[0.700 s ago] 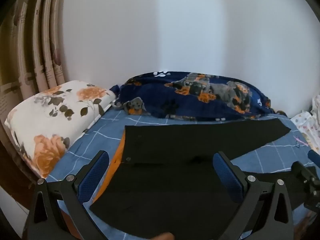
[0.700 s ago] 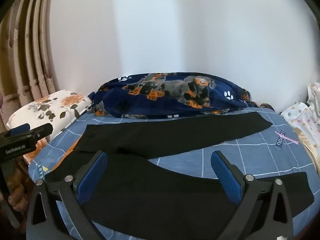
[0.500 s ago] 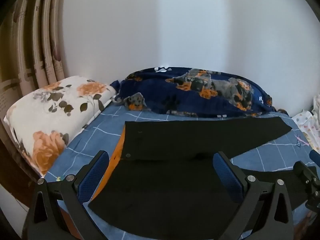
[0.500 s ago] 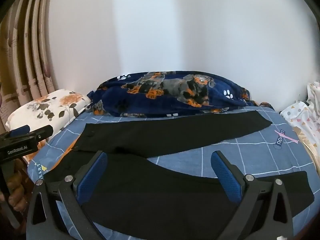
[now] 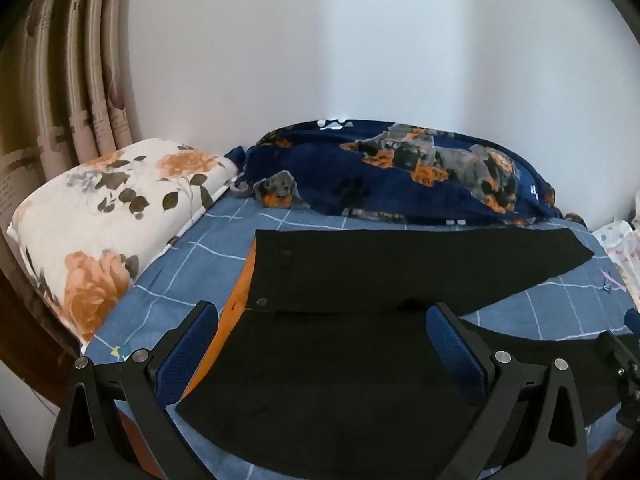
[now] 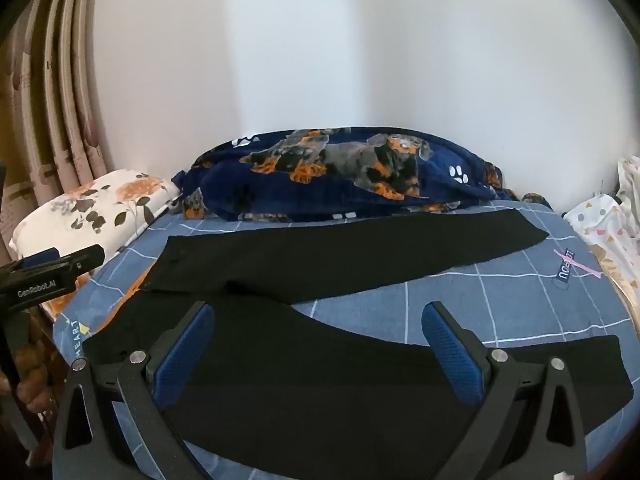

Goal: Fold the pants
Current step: 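Move both grippers over the black pants lying on the bed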

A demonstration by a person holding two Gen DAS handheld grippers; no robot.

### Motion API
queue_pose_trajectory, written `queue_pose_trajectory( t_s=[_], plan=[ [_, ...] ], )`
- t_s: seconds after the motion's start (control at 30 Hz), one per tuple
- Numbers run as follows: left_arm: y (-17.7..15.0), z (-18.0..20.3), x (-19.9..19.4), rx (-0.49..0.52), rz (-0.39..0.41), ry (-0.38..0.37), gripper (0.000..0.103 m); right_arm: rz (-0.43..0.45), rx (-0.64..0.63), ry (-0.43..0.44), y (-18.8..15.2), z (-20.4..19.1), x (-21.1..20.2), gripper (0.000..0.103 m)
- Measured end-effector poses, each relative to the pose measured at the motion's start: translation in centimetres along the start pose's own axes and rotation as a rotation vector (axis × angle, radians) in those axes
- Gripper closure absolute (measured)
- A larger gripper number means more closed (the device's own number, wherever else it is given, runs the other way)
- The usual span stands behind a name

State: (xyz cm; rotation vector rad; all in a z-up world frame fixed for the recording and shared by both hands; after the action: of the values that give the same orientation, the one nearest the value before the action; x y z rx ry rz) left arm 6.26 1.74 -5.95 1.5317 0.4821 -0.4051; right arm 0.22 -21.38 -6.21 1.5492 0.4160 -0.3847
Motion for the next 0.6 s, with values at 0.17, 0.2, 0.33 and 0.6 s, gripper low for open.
queue_pose_trajectory(
  t_s=[0.17,0.2,0.33,0.6],
  plan=[
    [-0.4,-0.2,0.4,0.014,0.000,0.013,0.000,-0.015,0.008,-0.001,-0.5,0.2,0.4,0.000],
    [-0.4,-0.2,0.5,0.017,-0.001,0.019,0.000,-0.018,0.010,-0.002,-0.5,0.2,0.5,0.000],
    [-0.5,-0.3,1.2,0.023,-0.012,0.024,0.000,-0.034,0.016,0.004,-0.7,0.4,0.8,0.000],
    [-0.6,-0.3,2.0,0.036,-0.017,0.037,0.000,-0.055,0.022,0.007,-1.1,0.5,1.5,0.000]
  ],
)
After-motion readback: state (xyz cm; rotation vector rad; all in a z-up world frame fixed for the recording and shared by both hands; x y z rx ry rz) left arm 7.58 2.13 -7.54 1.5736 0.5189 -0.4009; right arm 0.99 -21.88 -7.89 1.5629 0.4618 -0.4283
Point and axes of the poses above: each gripper's, at about its wrist camera, not at the fingertips, and x roughly the way its jaws point, z to its right, y to its top, the point moved 5 cm from there along x, roughly the way its jaws point, and after that the axes turned 4 degrees about z, right-handed, at the moved point
